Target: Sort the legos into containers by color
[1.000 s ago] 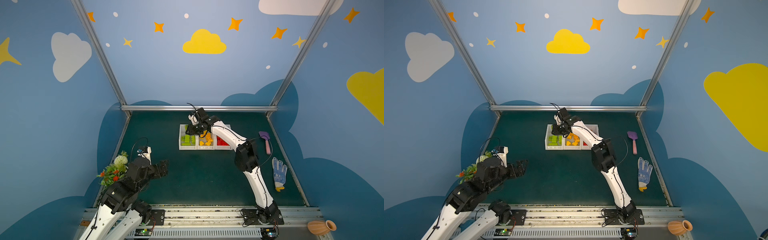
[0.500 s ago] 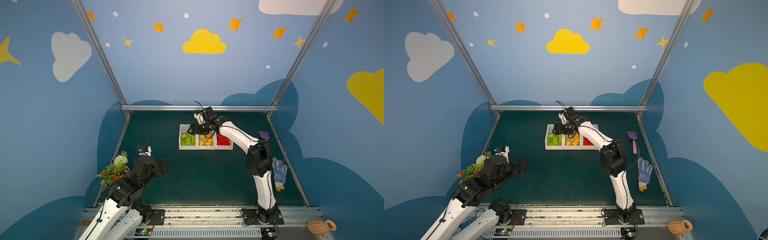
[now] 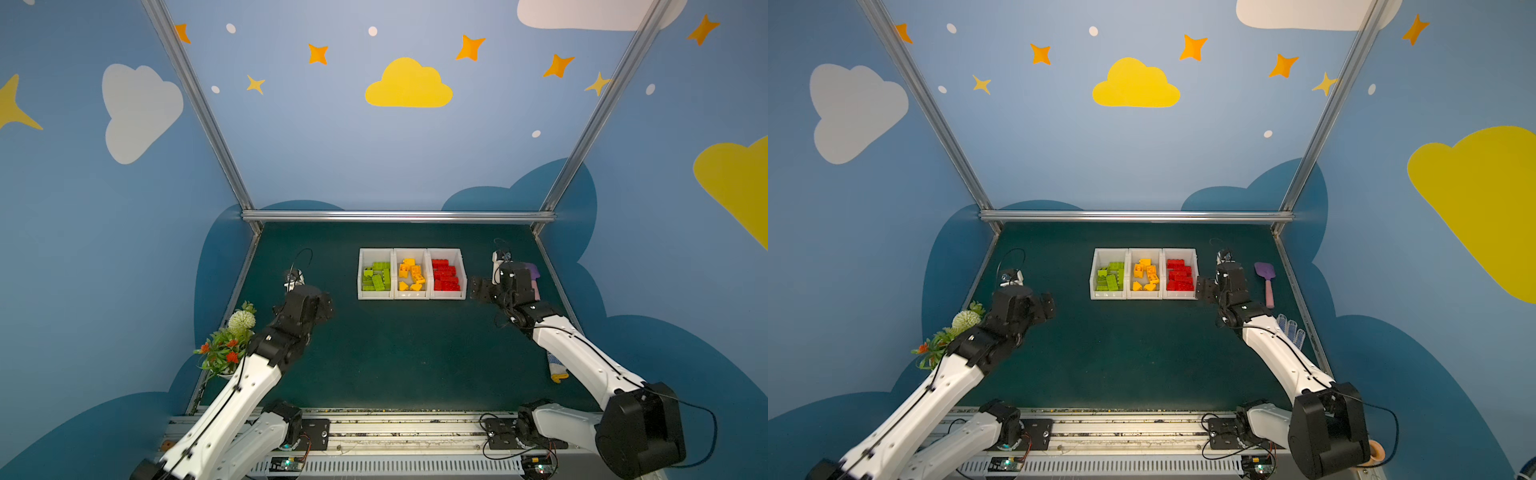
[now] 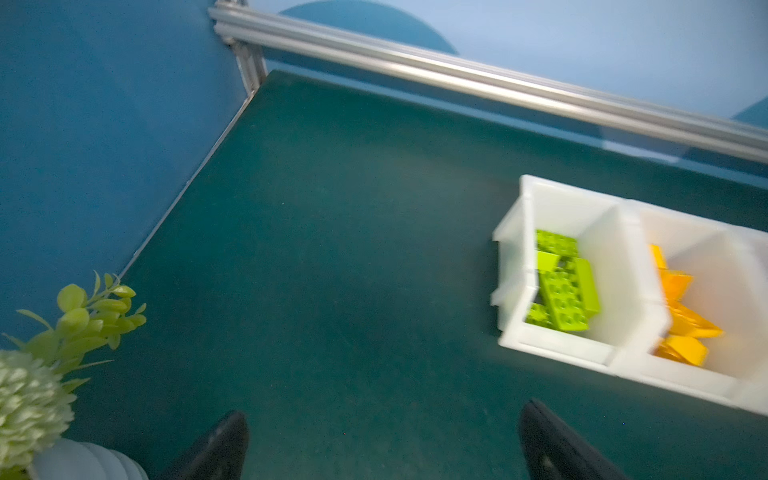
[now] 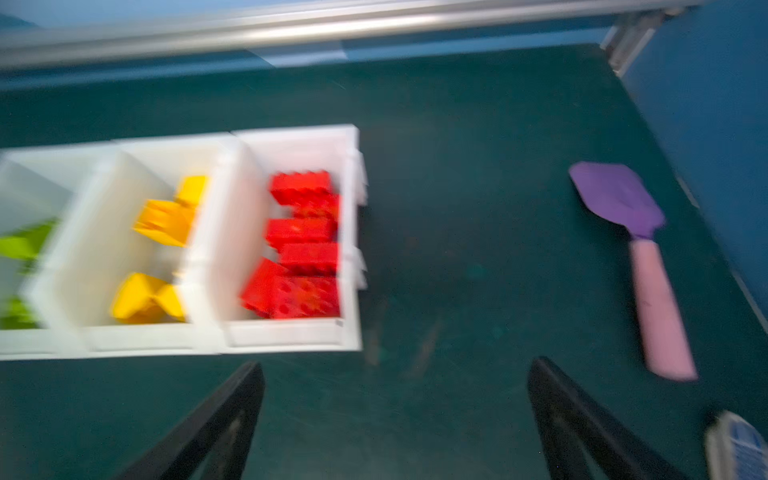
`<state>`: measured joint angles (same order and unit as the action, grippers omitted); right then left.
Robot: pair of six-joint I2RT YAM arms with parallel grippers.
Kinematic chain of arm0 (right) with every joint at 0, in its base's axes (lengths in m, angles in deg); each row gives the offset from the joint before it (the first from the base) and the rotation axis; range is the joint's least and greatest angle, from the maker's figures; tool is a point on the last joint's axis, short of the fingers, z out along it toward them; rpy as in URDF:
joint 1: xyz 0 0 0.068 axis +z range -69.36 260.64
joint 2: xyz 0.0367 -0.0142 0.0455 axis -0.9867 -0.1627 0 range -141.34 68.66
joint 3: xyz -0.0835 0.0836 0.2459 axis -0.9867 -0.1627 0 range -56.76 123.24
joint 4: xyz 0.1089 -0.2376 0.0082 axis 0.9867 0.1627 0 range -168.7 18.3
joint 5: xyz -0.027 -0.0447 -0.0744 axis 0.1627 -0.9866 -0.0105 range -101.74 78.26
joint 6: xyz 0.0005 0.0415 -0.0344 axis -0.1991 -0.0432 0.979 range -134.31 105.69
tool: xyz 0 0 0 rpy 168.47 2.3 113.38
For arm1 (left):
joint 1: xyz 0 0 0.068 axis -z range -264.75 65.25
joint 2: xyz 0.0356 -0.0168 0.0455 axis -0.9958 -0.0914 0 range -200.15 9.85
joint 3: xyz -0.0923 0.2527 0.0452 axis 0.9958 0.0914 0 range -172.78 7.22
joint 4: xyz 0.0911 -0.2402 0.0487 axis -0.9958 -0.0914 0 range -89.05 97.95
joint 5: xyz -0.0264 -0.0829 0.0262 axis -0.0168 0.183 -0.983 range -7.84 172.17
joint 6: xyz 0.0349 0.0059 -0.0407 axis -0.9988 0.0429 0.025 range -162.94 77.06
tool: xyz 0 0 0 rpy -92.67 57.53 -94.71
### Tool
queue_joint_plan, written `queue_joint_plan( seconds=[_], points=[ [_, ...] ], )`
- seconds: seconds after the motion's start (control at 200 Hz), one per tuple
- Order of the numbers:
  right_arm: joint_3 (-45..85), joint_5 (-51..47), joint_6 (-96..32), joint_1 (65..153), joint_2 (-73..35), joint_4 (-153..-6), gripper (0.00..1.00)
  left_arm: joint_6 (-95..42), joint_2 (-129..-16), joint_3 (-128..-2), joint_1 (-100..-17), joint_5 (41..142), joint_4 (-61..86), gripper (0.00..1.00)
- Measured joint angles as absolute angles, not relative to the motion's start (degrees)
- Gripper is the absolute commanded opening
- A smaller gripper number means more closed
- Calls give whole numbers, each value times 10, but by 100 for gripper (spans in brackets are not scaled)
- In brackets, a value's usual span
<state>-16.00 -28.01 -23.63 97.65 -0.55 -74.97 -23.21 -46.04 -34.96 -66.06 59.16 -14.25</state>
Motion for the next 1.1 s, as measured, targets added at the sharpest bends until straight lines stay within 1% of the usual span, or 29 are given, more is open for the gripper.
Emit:
queue_joint_plan(
  seconds=[0.145,0.305,0.471,0.561,0.711,0.771,0.851,0.976,1.101],
  points=[
    [-253,-352,-193,951,-36,-861,97,-259,-587,-317,-709,583,-28,100],
    [-294,-384,-167,924,-101,-967,97,-293,-683,-296,-776,590,72,100],
    [-335,-377,-168,901,-105,-1097,97,-317,-720,-243,-835,626,212,100],
    [-361,-364,-168,888,-132,-1192,97,-337,-744,-244,-839,650,256,100],
    [-393,-320,-160,877,-149,-1265,97,-356,-770,-245,-838,672,328,100],
    [-397,-307,-158,874,-181,-1321,97,-362,-772,-243,-839,685,343,100],
    [-389,-290,-157,868,-192,-1301,97,-370,-769,-226,-839,700,385,100],
    [-361,-275,-158,861,-191,-1290,97,-390,-776,-145,-833,718,506,100],
    [-351,-268,-159,860,-190,-1287,97,-392,-793,-146,-847,755,494,100]
  ],
)
